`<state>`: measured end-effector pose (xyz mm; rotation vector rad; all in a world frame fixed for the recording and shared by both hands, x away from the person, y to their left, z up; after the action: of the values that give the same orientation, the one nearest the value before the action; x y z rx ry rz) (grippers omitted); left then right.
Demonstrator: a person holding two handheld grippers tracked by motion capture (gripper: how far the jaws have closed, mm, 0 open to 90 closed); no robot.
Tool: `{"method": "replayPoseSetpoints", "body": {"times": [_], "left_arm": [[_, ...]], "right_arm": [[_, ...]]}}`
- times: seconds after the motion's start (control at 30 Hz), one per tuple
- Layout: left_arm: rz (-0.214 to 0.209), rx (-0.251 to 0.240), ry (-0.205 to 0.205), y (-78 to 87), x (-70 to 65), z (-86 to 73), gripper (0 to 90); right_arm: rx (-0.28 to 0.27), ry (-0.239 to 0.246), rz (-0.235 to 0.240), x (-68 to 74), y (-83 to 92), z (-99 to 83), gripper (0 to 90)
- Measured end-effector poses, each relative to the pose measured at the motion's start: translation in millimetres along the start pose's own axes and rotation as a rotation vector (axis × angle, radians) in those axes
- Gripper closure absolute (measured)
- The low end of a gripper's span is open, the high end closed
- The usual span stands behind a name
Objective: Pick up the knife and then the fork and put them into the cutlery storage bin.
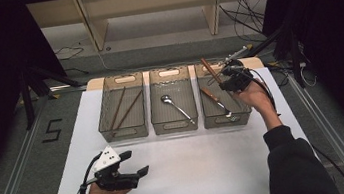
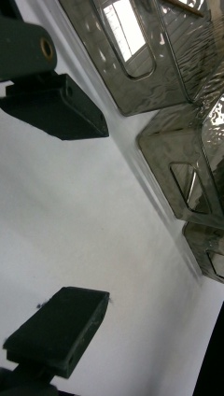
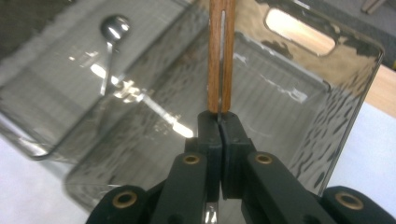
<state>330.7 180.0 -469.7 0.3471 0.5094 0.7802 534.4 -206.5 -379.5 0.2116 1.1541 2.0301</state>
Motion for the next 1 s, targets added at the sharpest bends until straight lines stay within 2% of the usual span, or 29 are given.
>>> {"method": "replayPoseSetpoints", "body": {"times": [0.2,0.37,0.57,0.73,0.77,0.83,1.0], "left_arm": [[0.008,-0.007,0.01,-0.3,3.5,-2.6,17.1],[0.011,0.006,0.006,-1.9,3.8,-4.5,17.0],[0.023,0.001,-0.002,-0.3,5.5,-4.7,17.0],[0.026,-0.001,0.007,-0.2,7.2,-5.7,17.0],[0.025,-0.001,0.007,-0.3,7.0,-5.6,17.1],[0.026,0.0,0.004,-0.5,7.0,-5.6,17.1],[0.03,-0.002,0.007,-1.2,8.2,-6.7,17.0]], "right_arm": [[0.051,-0.026,-0.023,-8.2,-13.4,-5.2,89.3],[0.08,-0.041,-0.034,-9.9,-22.2,-6.8,89.3],[0.126,-0.049,-0.025,-9.2,-36.2,-15.8,89.1],[0.142,-0.064,-0.017,-8.3,-41.0,-23.5,88.8],[0.144,-0.068,-0.014,-8.3,-41.5,-24.9,87.7],[0.138,-0.088,0.0,-8.0,-41.4,-26.4,76.9],[0.089,-0.092,0.021,-5.9,-31.2,-22.9,67.2]]}}
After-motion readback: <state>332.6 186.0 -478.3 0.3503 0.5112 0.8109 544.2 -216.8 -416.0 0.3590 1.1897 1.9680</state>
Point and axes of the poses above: each handheld gripper's, and its own axes: y roughly backward along the jaws, z roughly out of its top, x roughly to its left, the point moved 2 cm from there along -y, roughly forward along the jaws, and after that the axes turned 13 degrees about y, right-handed, at the moved point
